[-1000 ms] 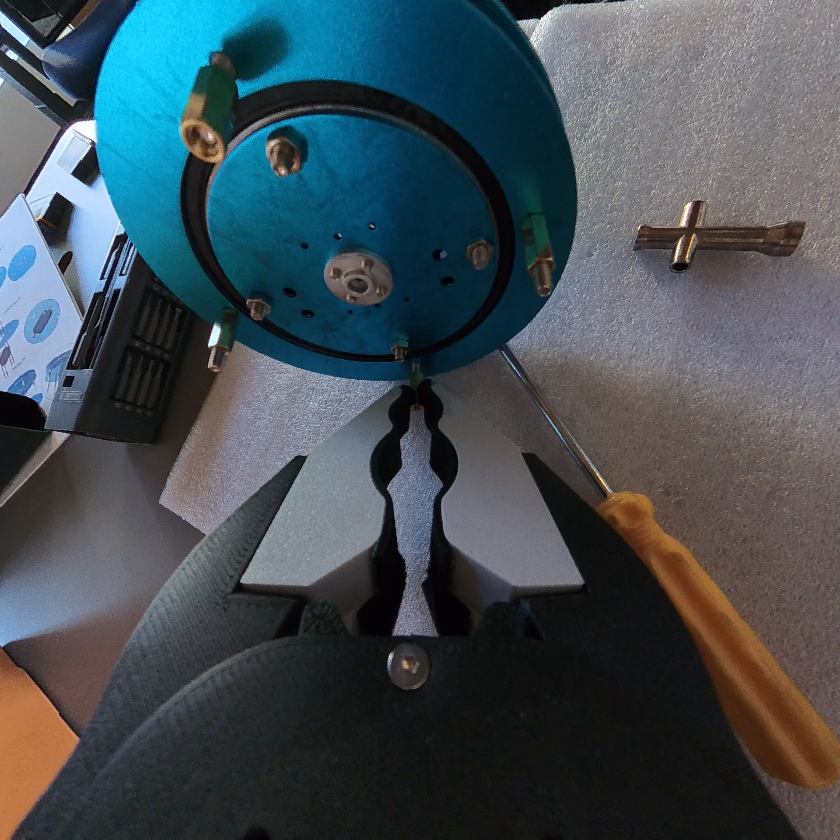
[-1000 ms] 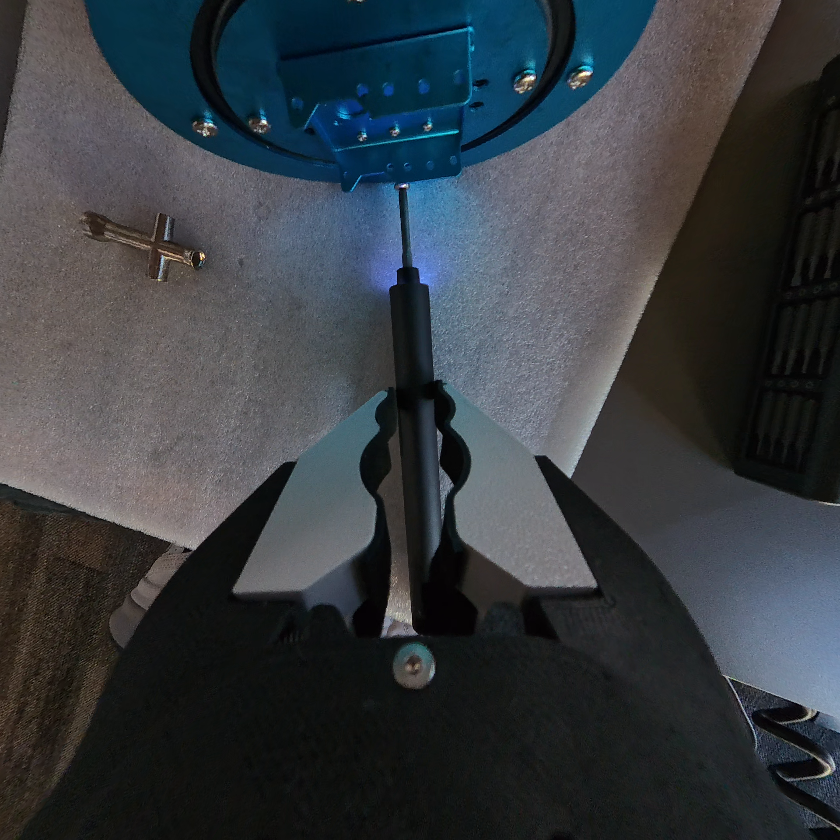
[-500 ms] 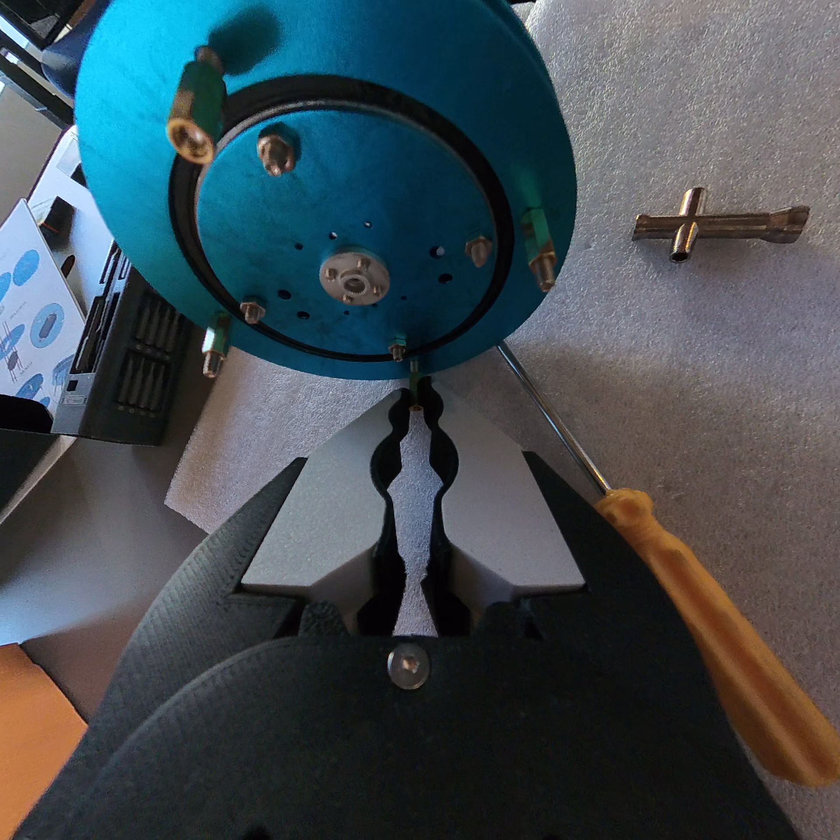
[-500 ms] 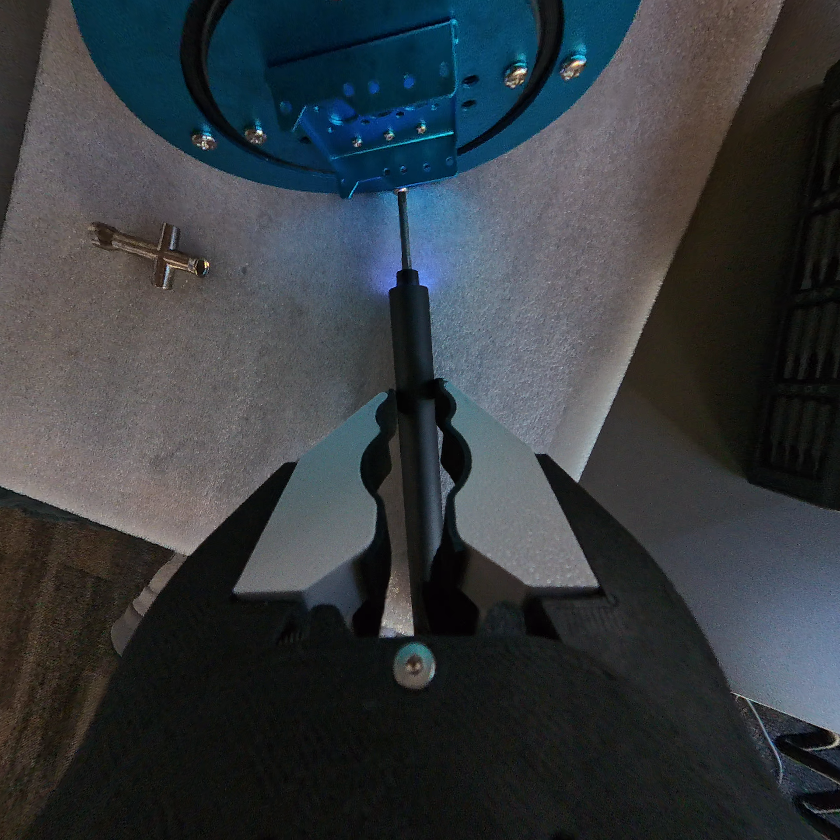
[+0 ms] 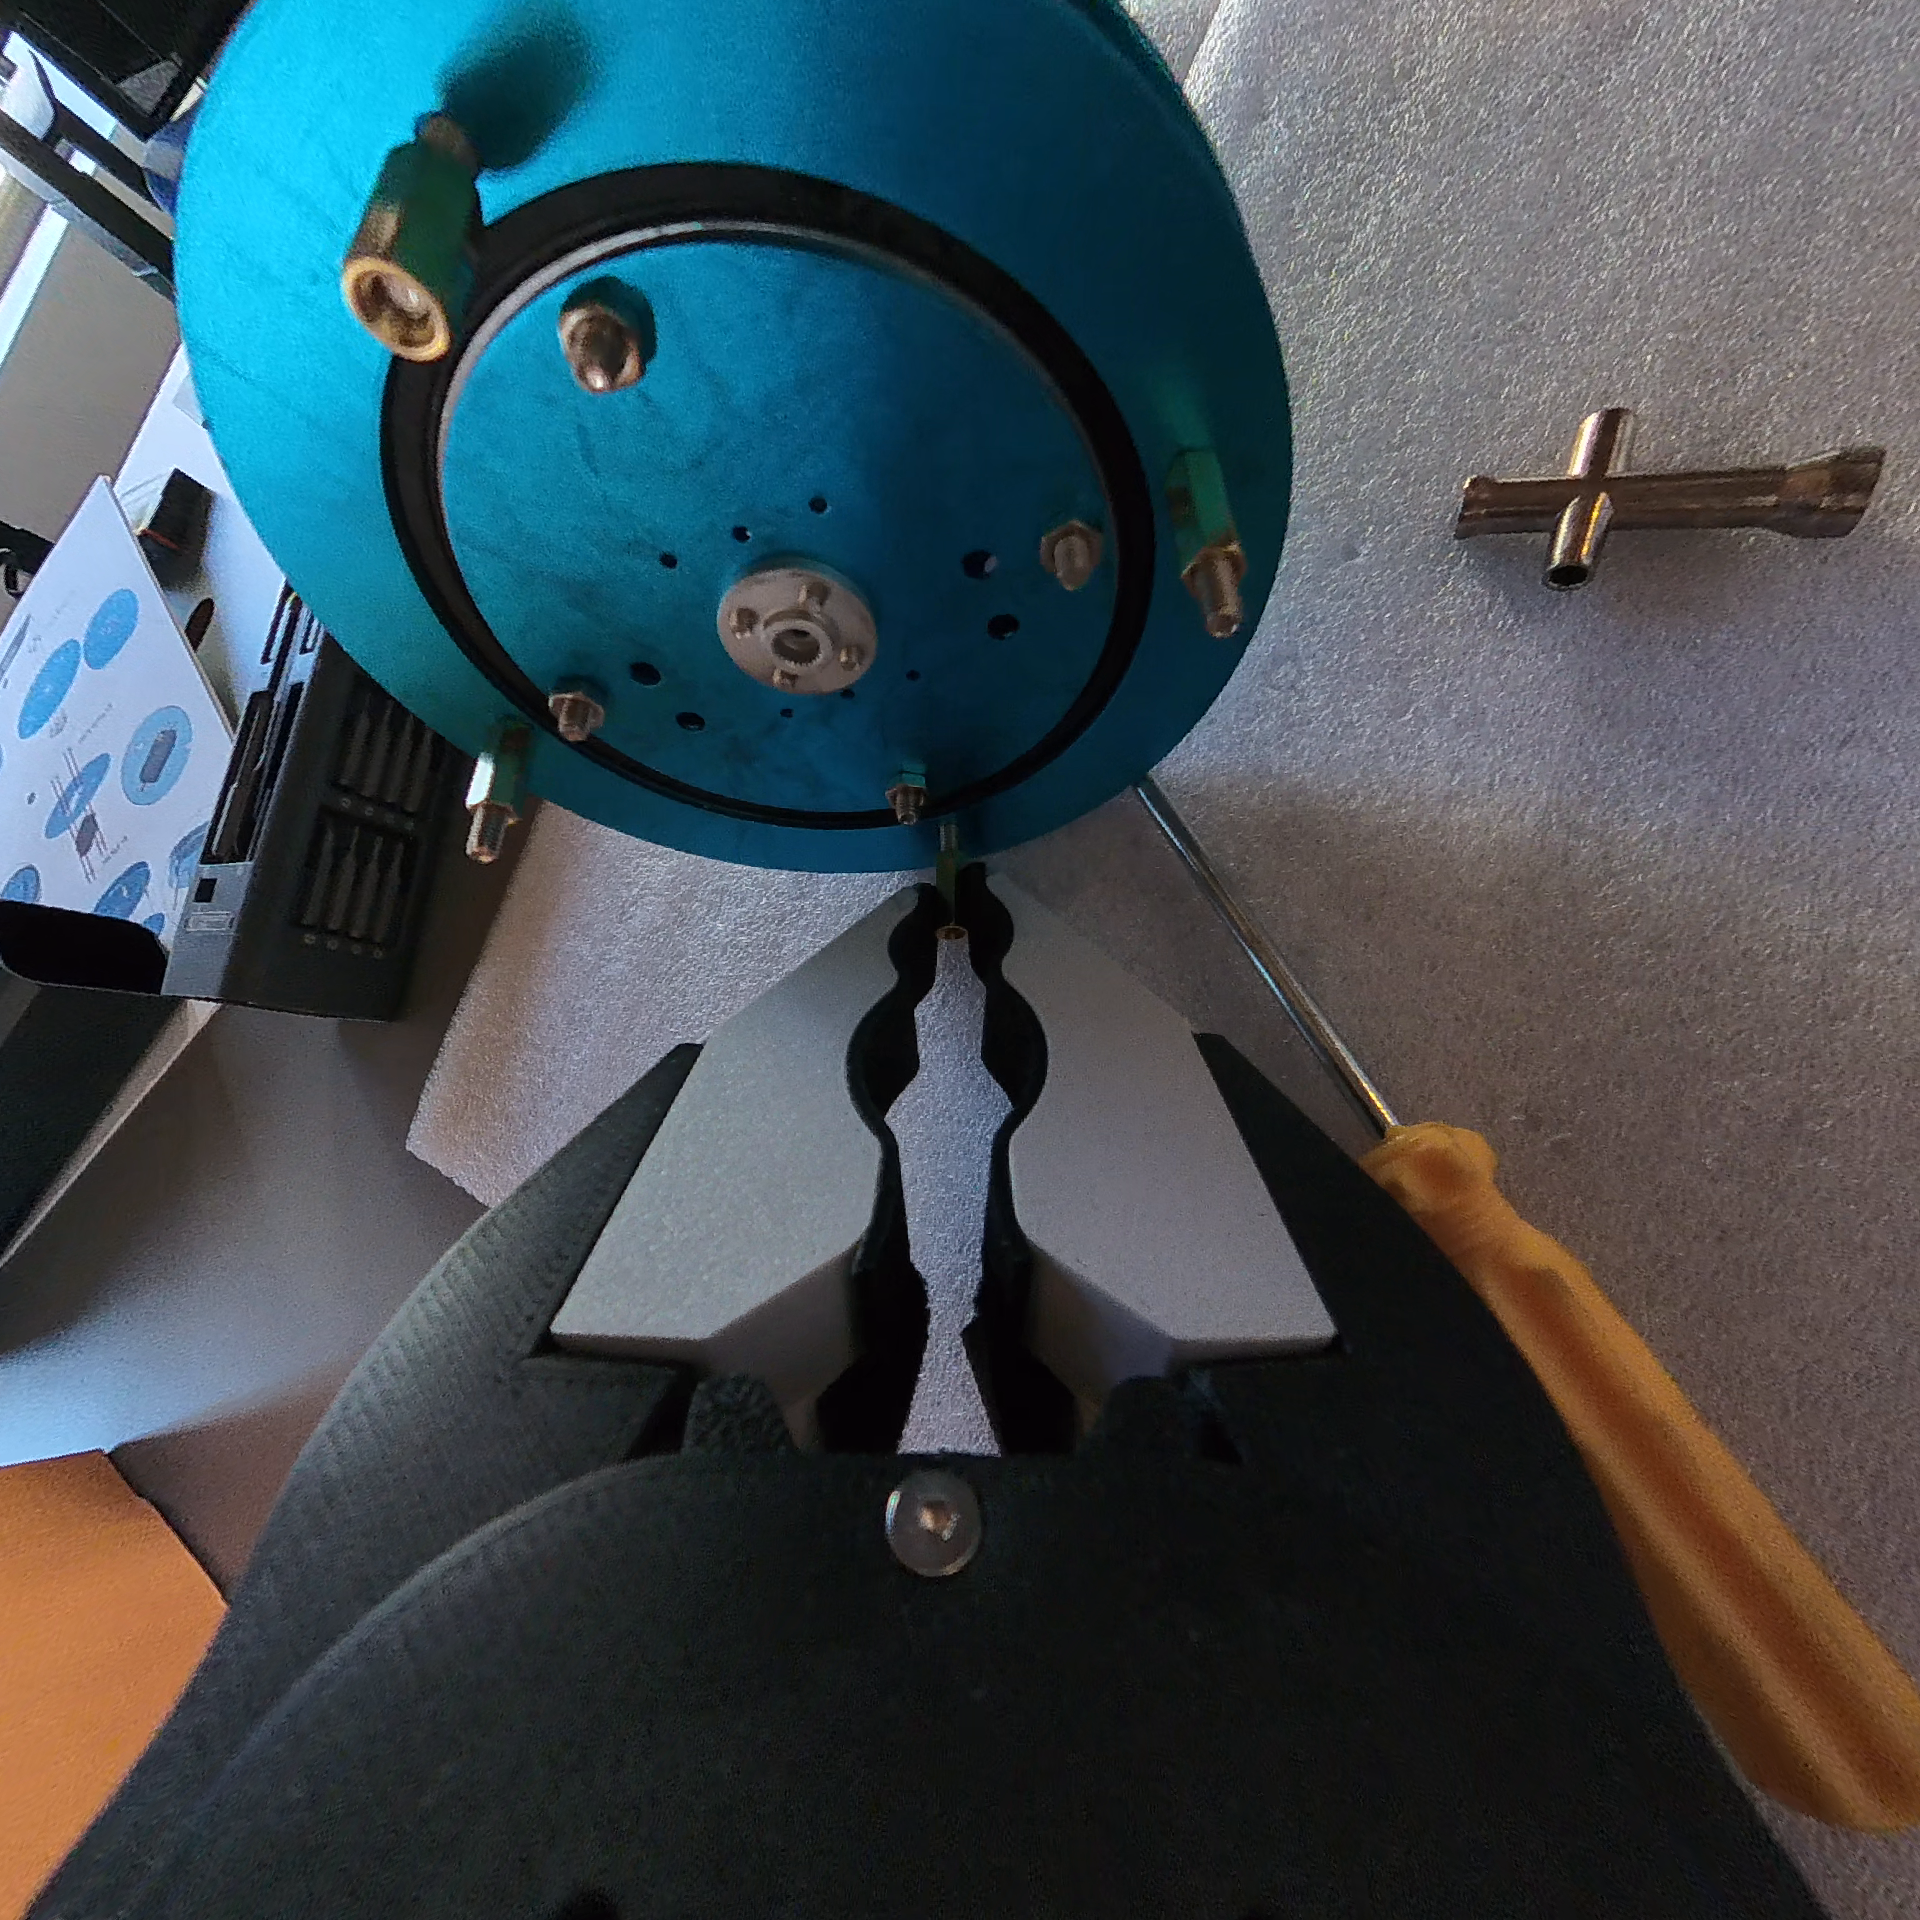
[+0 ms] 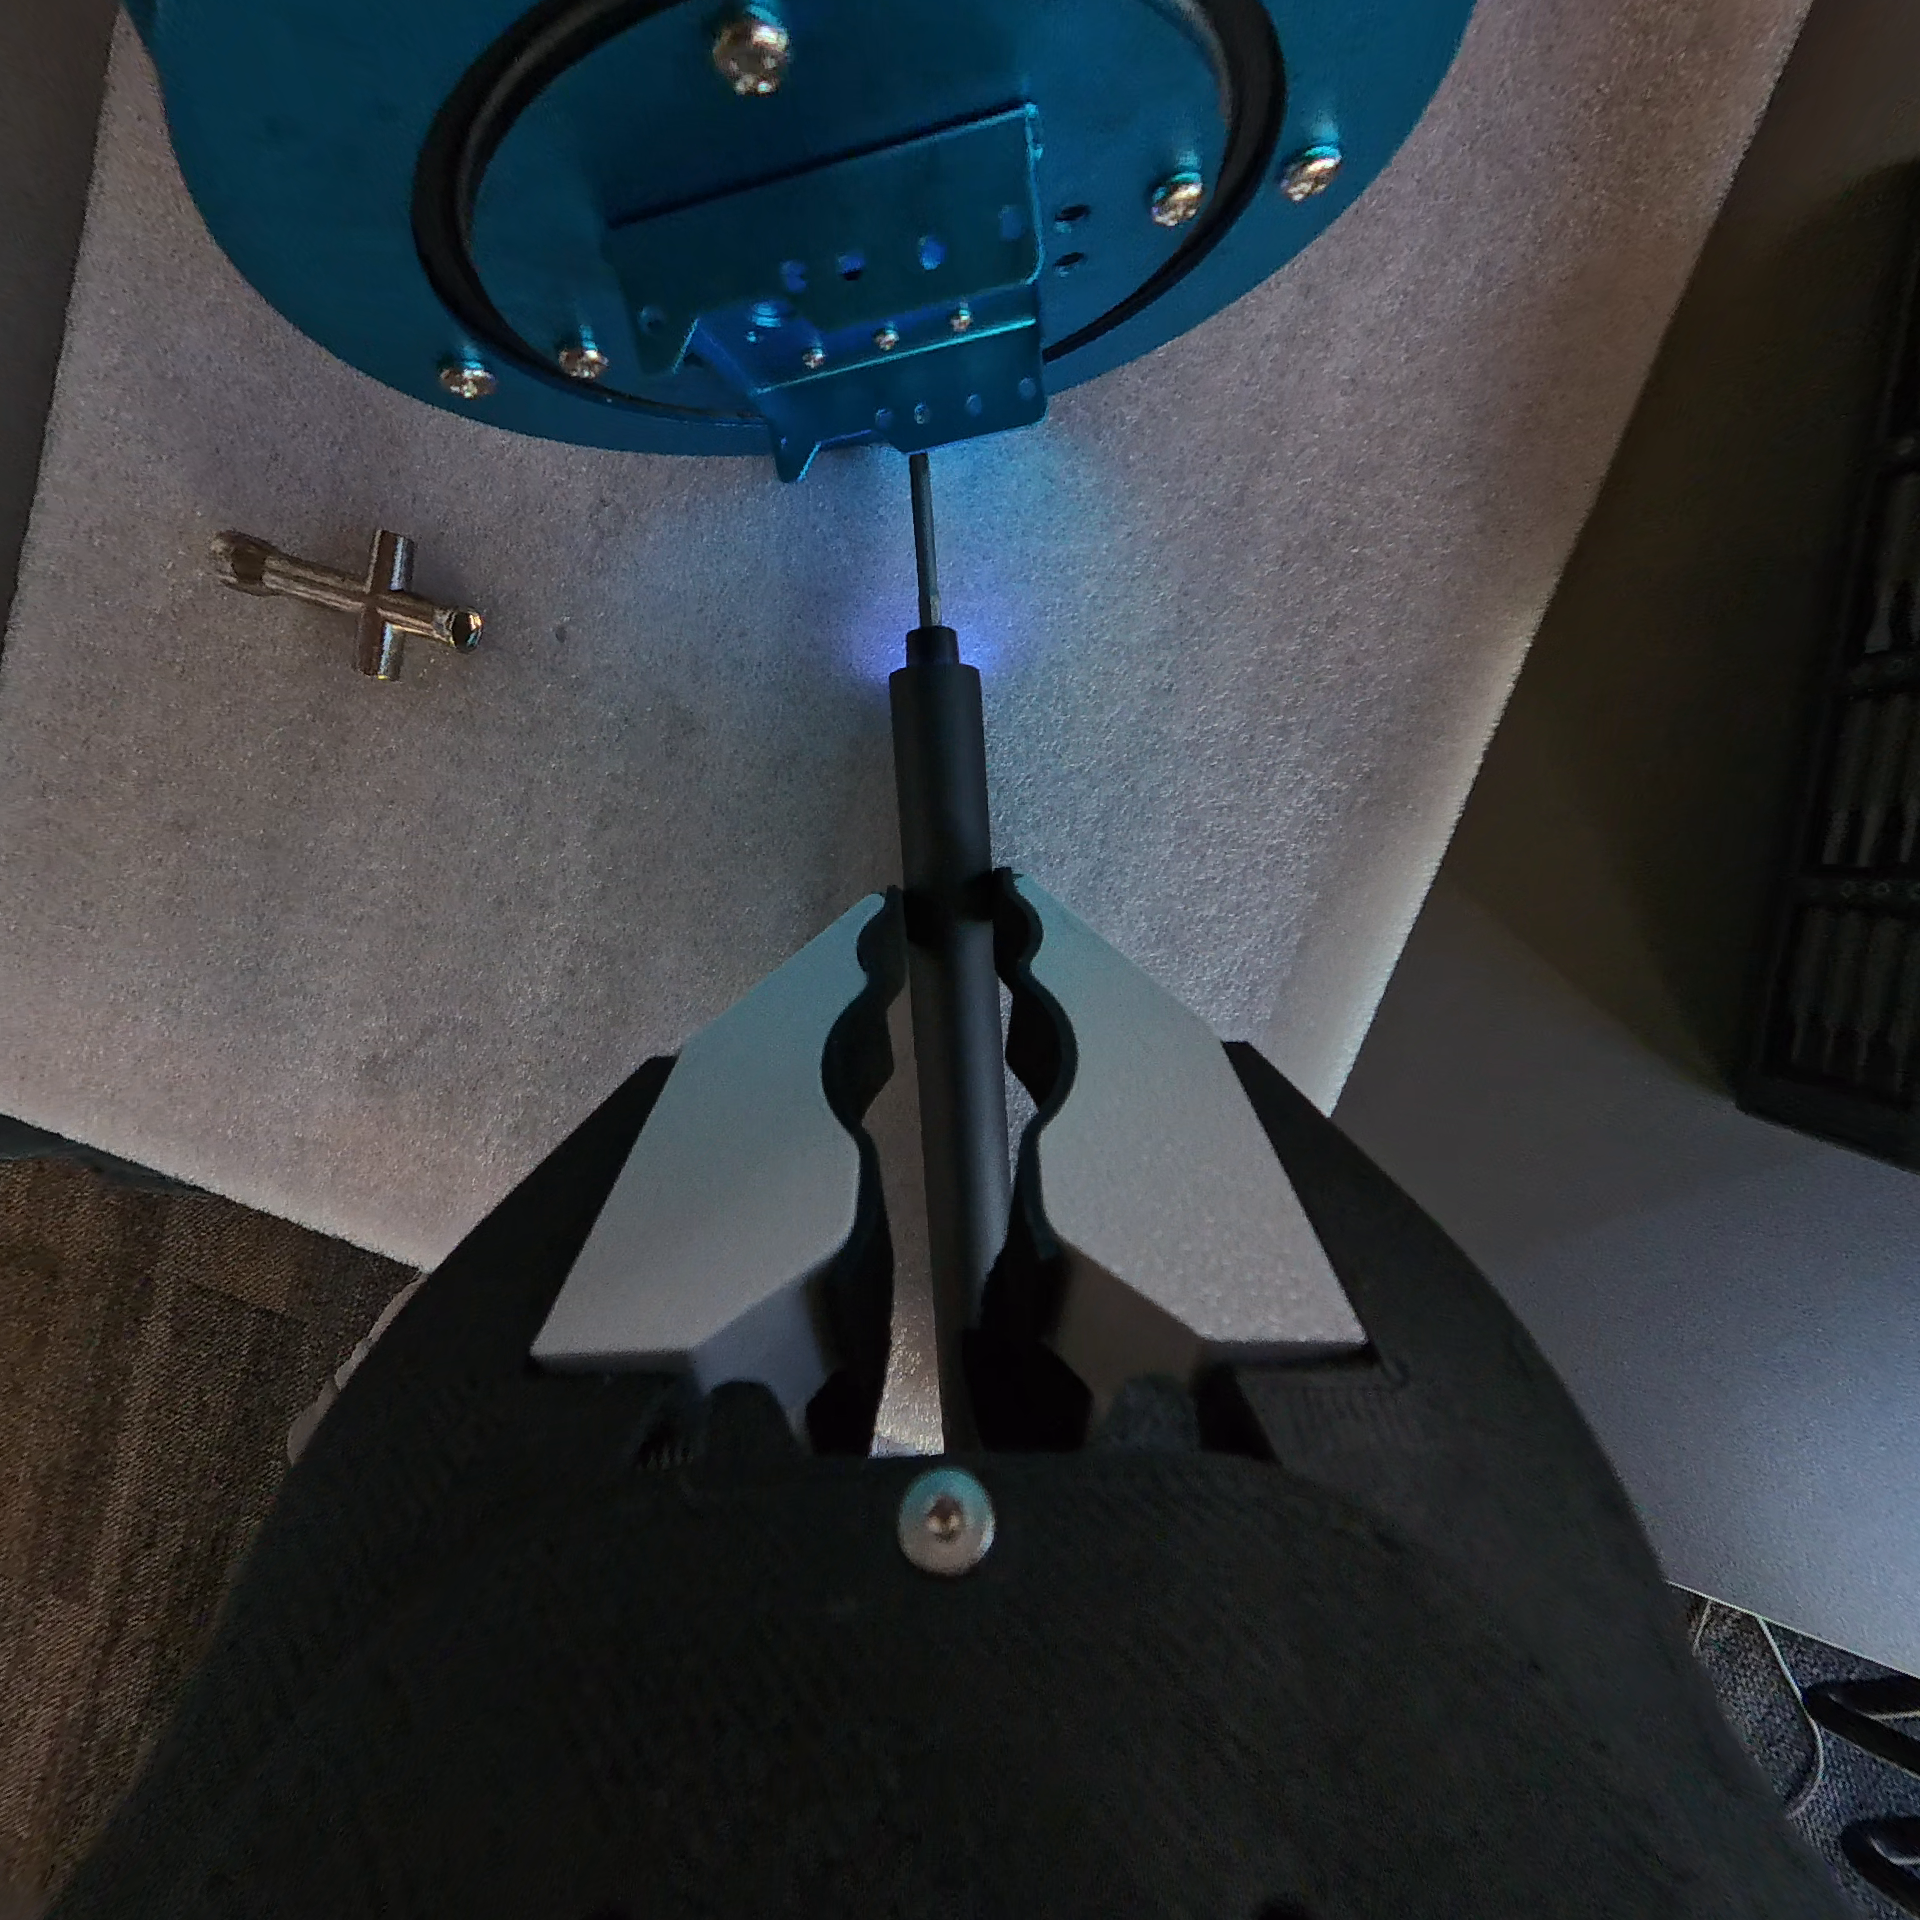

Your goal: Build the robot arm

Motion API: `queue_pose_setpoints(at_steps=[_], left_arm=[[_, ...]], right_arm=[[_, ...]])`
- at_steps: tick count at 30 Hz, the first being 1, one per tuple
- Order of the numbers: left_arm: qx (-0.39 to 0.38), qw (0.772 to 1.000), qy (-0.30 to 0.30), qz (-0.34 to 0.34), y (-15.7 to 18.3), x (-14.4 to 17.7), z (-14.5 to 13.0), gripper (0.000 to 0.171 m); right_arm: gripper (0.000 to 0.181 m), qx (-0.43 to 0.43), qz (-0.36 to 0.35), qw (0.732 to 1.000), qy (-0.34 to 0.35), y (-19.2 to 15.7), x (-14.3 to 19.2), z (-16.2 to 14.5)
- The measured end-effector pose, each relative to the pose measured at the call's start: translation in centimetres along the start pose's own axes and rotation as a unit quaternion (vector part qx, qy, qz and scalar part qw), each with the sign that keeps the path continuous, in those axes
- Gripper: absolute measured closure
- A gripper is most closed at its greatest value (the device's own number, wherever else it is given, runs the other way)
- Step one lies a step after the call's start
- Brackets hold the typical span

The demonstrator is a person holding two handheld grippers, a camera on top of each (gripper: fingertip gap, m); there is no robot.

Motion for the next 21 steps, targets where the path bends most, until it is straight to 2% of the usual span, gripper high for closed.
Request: queue_pose_setpoints(at_steps=[13,16,21], left_arm=[[0.026,1.0,0.009,0.004,-0.3,0.0,0.0,0.167],[0.016,1.0,0.007,0.003,-0.2,-0.1,0.0,0.167],[0.022,1.0,0.01,-0.002,-0.2,0.0,0.0,0.167]], right_arm=[[0.166,-0.007,-0.002,1.0,0.011,-0.1,-0.1,0.0],[0.145,-0.011,-0.005,0.998,0.064,-0.2,0.5,1.1],[0.144,-0.019,0.005,0.973,0.231,-0.9,4.2,5.1]])
Point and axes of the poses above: each gripper's, where its closed fingertips meet, x back along the fingers, z out of its top, y = z × x across the jaws, the point moved 9 cm from there along x, back along the fingers, and after that the axes turned 12 degrees about y, right-handed, at the moved point
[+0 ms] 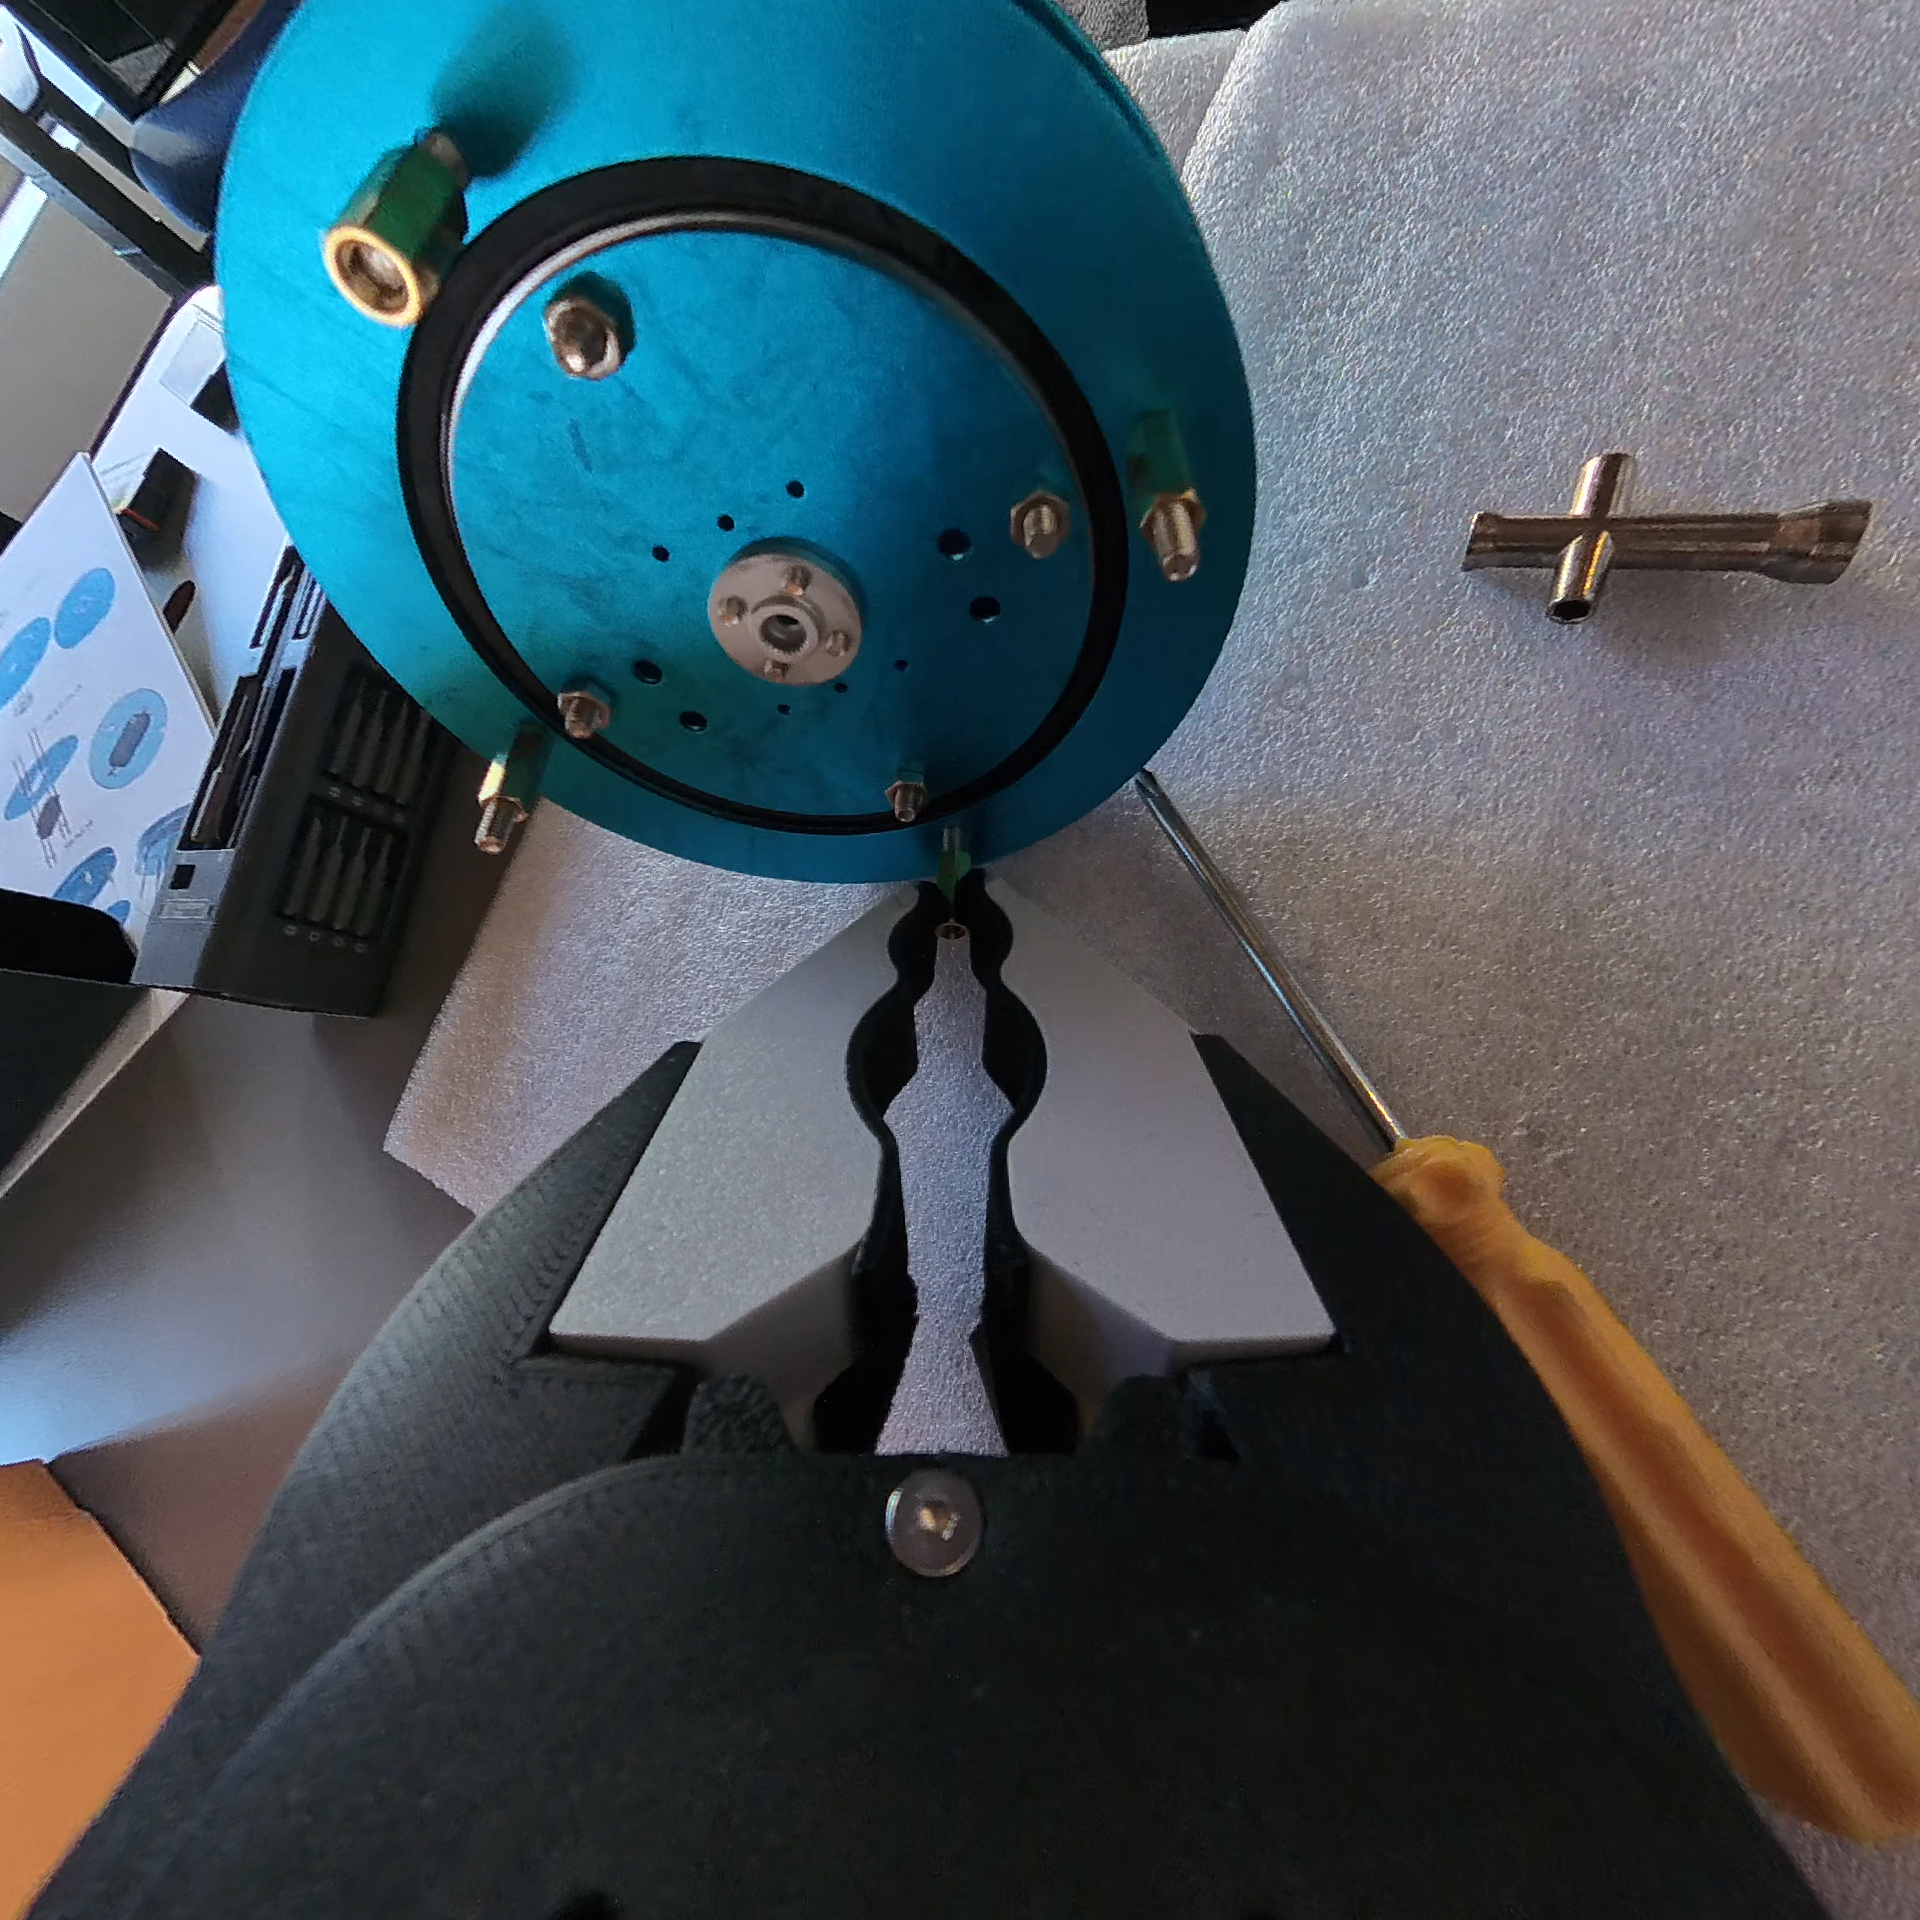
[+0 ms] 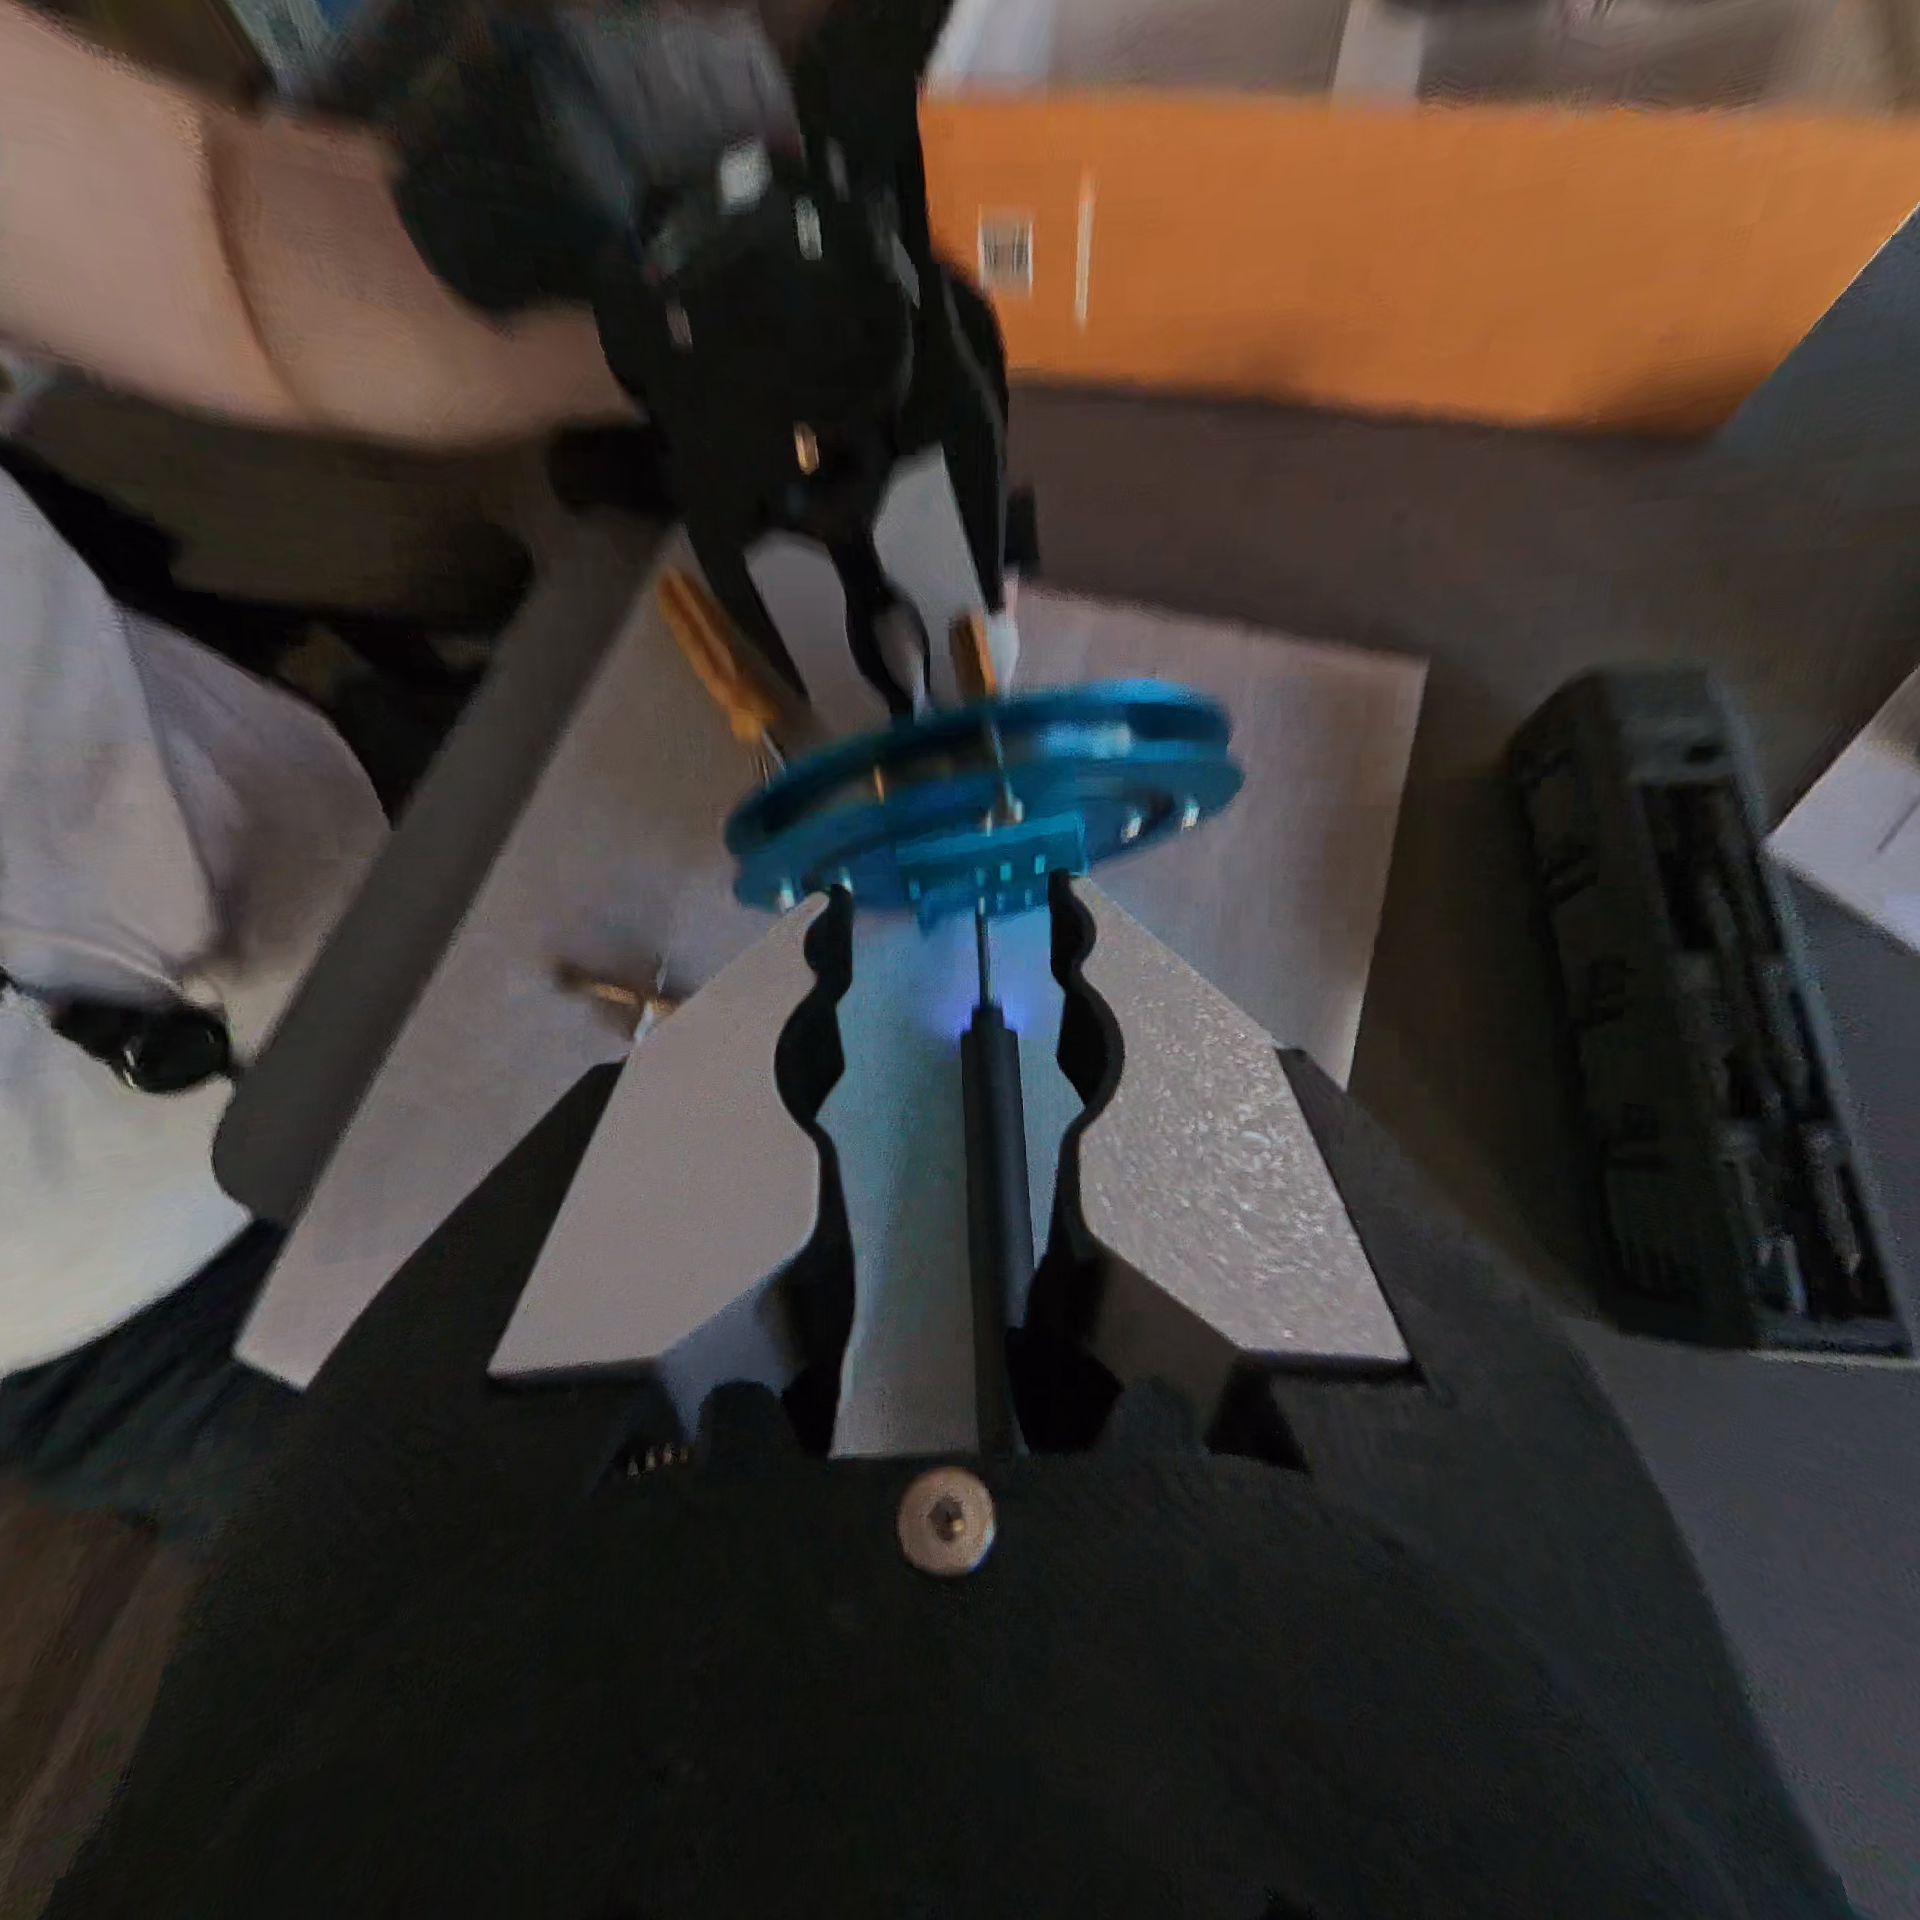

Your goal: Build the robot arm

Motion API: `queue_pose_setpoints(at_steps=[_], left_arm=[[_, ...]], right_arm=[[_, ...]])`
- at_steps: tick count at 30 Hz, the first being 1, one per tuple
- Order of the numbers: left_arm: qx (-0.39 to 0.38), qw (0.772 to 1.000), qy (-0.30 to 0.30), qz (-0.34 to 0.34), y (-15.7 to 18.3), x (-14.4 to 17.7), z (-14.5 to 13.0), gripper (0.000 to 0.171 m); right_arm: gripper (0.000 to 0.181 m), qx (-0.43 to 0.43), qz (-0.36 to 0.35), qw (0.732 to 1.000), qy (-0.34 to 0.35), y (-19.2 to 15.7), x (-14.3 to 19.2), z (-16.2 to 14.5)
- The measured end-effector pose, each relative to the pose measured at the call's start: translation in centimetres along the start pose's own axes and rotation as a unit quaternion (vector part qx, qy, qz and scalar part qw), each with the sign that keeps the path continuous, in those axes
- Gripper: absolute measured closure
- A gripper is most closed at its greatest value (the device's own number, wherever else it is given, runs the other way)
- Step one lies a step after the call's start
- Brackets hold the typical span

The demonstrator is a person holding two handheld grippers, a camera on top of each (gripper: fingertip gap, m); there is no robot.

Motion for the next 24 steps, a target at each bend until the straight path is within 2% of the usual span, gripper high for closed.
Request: queue_pose_setpoints(at_steps=[2,4,7,9,16,18,21,24], left_arm=[[-0.001,1.0,0.0,0.0,0.0,0.0,0.0,0.167],[-0.002,1.0,0.001,-0.002,0.0,0.0,0.0,0.167],[-0.002,1.0,0.002,-0.003,0.0,0.0,0.0,0.167],[-0.003,1.0,0.002,-0.004,0.0,0.0,0.0,0.167],[-0.003,1.0,0.008,0.001,0.0,0.1,0.0,0.167],[0.001,1.0,0.012,0.015,-0.3,0.3,0.0,0.156],[0.042,0.999,0.031,0.013,-0.6,1.1,0.1,0.149],[0.084,0.995,0.048,-0.003,-0.6,1.9,0.1,0.158]], right_arm=[[0.145,-0.002,-0.003,0.997,0.076,-0.4,0.6,2.0],[0.144,0.041,0.007,0.994,0.105,-1.1,0.6,2.8],[0.148,0.104,-0.017,0.991,0.077,-1.1,-0.4,1.9],[0.155,0.084,0.008,0.993,0.08,-0.9,-0.9,1.7],[0.162,0.06,0.016,0.995,0.076,-0.4,-0.7,1.3],[0.164,0.061,0.009,0.996,0.065,-0.3,-0.7,1.3],[0.165,0.069,0.003,0.996,0.058,-0.5,-0.8,1.5],[0.165,0.074,-0.004,0.996,0.054,-0.6,-1.0,1.6]])
Point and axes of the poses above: each gripper's, where its closed fingertips meet, x back along the fingers, z out of its top, y = z × x across the jaws, the point moved 9 cm from there along x, back along the fingers, and after that the axes turned 12 degrees about y, right-handed, at the moved point
